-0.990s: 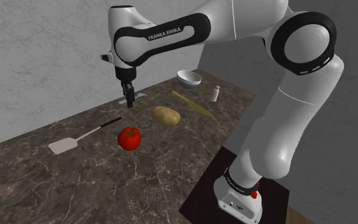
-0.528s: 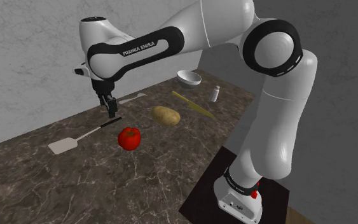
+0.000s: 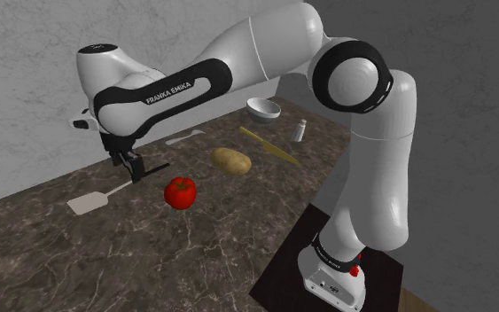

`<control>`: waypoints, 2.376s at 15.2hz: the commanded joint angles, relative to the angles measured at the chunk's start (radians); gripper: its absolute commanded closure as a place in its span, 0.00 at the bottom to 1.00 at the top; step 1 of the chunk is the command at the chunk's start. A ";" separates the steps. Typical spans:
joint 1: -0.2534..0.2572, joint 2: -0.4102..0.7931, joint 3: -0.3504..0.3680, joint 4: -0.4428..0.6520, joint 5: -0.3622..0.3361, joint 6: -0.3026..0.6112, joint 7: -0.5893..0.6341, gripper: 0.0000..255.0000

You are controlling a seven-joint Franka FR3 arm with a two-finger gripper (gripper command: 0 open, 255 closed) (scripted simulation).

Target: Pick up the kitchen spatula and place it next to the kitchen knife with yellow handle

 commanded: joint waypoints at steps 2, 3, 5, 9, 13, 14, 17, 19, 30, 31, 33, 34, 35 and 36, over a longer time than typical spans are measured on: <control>0.000 0.018 -0.002 -0.018 -0.006 0.037 0.000 0.00; 0.000 0.025 -0.003 -0.023 -0.008 0.048 0.001 0.00; 0.000 0.035 -0.005 -0.030 -0.011 0.065 0.003 0.00; 0.000 0.035 -0.005 -0.029 -0.011 0.065 0.003 0.00; 0.000 0.035 -0.005 -0.029 -0.011 0.065 0.003 0.00; 0.000 0.035 -0.005 -0.029 -0.011 0.065 0.003 1.00; 0.000 0.035 -0.005 -0.029 -0.011 0.065 0.003 1.00; 0.000 0.035 -0.005 -0.029 -0.011 0.065 0.003 1.00; -0.003 -0.011 0.001 0.000 0.002 -0.010 -0.008 1.00; -0.003 -0.017 0.002 0.005 0.004 -0.021 -0.010 1.00; -0.004 -0.028 0.004 0.016 0.007 -0.043 -0.013 1.00; -0.004 -0.034 0.004 0.022 0.009 -0.054 -0.014 1.00; -0.004 -0.039 0.005 0.028 0.010 -0.065 -0.016 1.00; -0.004 -0.044 0.005 0.034 0.012 -0.077 -0.017 1.00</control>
